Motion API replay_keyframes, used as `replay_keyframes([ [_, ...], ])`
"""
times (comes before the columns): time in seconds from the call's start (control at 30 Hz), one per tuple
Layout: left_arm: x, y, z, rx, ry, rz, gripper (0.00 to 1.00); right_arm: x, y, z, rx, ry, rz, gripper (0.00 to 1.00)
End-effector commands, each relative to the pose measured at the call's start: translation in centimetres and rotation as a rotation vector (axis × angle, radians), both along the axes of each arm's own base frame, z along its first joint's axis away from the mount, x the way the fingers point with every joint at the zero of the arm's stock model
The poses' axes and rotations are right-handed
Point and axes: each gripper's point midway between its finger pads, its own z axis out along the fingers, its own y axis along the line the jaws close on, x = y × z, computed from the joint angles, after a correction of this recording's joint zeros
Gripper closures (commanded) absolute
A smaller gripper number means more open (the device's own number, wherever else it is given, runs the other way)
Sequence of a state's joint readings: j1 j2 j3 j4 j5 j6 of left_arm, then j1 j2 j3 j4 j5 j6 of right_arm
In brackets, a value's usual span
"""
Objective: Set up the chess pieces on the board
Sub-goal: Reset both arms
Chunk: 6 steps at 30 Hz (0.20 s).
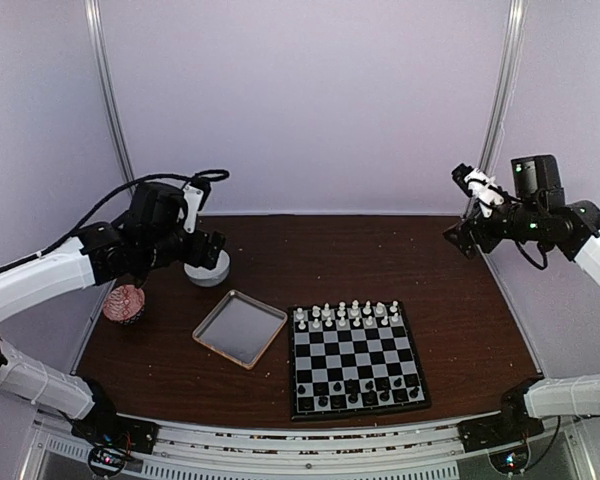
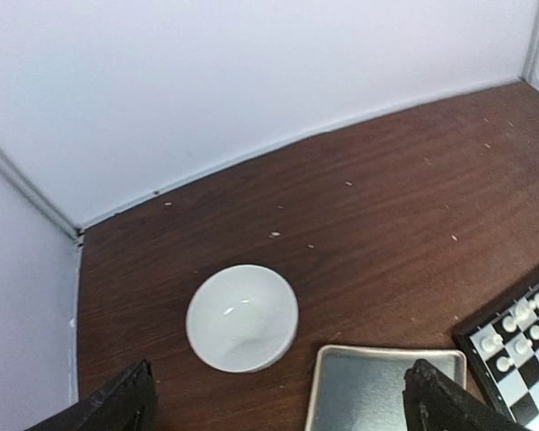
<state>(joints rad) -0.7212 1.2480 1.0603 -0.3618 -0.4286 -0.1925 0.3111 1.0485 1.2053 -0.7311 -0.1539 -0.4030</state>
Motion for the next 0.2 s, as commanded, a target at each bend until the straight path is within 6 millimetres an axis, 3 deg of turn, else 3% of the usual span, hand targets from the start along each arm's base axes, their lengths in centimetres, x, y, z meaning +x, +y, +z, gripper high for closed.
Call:
replay_keyframes([
  [0.0, 0.9, 6.0, 2.1, -0.045, -0.146, 0.330, 0.02, 3.2, -3.5, 3.5, 0.180, -0.186, -0.311, 0.00],
  [0.17, 1.2, 6.4, 2.3, -0.016, -0.154, 0.342, 0.02, 2.4, -2.0, 1.3, 0.243, -0.145, -0.226, 0.01],
])
